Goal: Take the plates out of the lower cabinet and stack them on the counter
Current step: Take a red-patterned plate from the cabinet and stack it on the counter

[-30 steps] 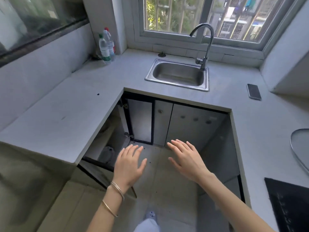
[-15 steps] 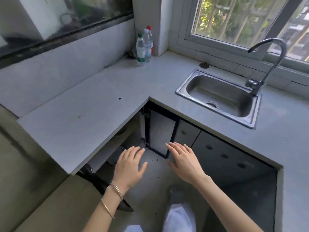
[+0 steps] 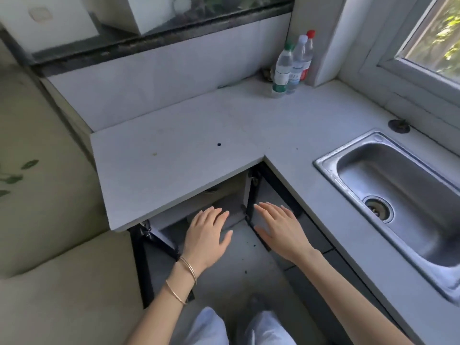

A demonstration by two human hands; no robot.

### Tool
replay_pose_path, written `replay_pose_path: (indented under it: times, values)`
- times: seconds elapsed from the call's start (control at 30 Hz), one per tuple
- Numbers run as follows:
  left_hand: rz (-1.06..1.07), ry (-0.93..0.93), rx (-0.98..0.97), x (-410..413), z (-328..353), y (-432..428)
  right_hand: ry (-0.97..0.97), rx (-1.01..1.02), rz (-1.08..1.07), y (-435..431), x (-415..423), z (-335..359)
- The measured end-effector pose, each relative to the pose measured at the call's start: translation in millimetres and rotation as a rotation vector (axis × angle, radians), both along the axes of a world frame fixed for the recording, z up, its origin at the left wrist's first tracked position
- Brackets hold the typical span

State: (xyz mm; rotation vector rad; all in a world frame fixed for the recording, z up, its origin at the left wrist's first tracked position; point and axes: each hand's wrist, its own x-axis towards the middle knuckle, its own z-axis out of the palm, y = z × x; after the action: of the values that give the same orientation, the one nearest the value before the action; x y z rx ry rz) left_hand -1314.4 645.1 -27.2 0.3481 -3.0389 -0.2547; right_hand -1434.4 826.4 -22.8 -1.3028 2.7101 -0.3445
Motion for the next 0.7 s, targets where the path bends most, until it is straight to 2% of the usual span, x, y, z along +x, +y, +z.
replay_pose_path:
  times: [0.17, 0.43, 0.7]
  values:
    - [0.040, -0.060, 0.020, -6, -13, -17, -0.030, 0.007, 0.043, -20, -12, -13]
    - [0.034, -0.082, 0.062, -22, -62, -32, -0.067, 0.003, -0.009, -60, -34, -51]
    - [0.228, 0.002, 0.078, -61, -175, -71, -0.071, -0.076, 0.001, -96, -82, -166]
